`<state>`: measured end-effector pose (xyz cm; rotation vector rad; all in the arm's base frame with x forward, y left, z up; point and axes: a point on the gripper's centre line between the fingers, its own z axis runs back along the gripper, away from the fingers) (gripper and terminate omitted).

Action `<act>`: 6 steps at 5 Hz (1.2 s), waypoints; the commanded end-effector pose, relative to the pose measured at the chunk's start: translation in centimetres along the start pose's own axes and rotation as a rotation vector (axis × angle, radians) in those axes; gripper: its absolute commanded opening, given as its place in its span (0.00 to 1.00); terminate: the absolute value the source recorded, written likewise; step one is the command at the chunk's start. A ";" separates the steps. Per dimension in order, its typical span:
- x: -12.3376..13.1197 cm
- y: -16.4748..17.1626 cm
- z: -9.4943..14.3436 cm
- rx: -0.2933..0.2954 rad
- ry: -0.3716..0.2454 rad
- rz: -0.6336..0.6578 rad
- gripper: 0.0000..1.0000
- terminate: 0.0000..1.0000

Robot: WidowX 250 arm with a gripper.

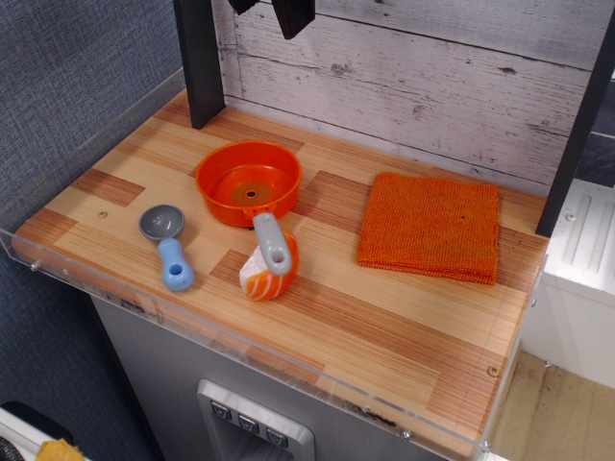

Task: Place the orange cloth on the front edge of the table

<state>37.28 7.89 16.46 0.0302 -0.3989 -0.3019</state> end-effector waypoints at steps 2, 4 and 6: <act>0.0 -1.6 -0.6 0.002 0.008 -0.025 1.00 0.00; -0.2 -1.7 -1.6 0.001 0.026 -0.037 1.00 0.00; -2.1 -6.0 -3.7 -0.055 0.106 -0.158 1.00 0.00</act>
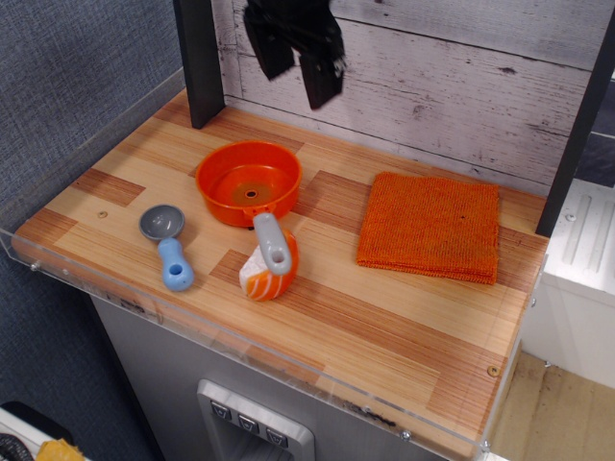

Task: Place the orange cloth on the front edge of the table

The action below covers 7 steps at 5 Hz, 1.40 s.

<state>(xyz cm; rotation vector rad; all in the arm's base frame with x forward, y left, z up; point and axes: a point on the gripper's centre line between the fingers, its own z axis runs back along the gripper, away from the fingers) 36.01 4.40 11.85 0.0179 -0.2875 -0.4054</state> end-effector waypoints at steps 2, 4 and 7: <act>-0.9 -5.1 -2.4 -0.029 0.050 -0.140 1.00 0.00; -1.3 -8.0 -4.8 -0.035 0.104 -0.214 1.00 0.00; 1.1 -9.8 -8.2 -0.022 0.106 -0.197 1.00 0.00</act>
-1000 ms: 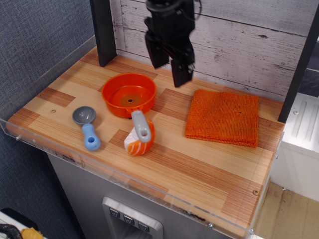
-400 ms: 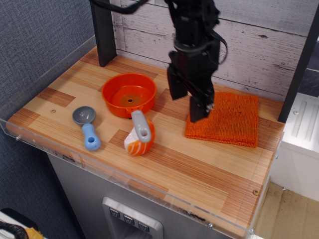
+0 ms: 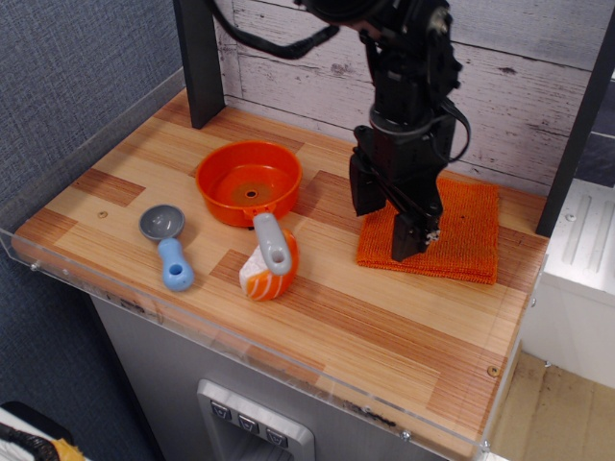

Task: Place the orange cloth on the front edge of the table

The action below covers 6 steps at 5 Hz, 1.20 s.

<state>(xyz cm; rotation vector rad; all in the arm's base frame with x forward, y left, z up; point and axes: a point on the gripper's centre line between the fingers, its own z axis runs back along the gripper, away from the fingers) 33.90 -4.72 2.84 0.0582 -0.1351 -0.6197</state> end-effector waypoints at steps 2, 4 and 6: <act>2.9 0.8 -0.2 0.007 -0.051 0.046 1.00 0.00; 1.2 0.8 0.1 -0.001 -0.056 0.086 1.00 0.00; -2.6 0.1 0.3 -0.039 0.003 0.201 1.00 0.00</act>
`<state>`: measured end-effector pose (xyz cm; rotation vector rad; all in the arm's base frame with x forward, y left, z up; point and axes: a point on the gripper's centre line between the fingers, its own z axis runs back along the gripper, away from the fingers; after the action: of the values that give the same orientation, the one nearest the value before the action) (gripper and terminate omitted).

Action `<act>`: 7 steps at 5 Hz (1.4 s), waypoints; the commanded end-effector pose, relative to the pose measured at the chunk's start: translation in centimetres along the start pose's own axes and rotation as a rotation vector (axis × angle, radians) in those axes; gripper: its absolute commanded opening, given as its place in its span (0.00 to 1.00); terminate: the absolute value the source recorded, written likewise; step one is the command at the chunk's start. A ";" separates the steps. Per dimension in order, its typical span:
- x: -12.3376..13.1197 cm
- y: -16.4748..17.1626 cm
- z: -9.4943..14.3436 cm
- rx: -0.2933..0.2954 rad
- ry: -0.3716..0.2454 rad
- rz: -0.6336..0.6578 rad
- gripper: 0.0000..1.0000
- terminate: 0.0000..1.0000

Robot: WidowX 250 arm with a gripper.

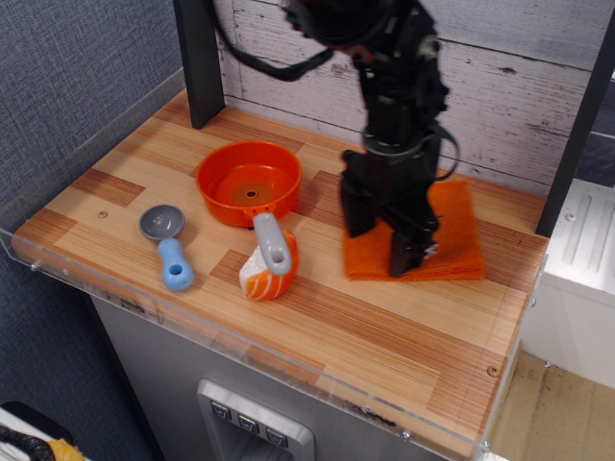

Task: Place the orange cloth on the front edge of the table

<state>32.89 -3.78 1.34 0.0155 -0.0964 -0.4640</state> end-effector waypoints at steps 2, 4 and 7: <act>-4.4 -3.3 2.0 -0.005 -0.013 -0.019 1.00 0.00; -6.6 -6.7 1.9 -0.001 -0.010 -0.117 1.00 0.00; -4.5 -6.4 3.5 0.008 -0.059 -0.078 1.00 0.00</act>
<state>25.15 -7.64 2.72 0.0141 -0.0970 -0.5430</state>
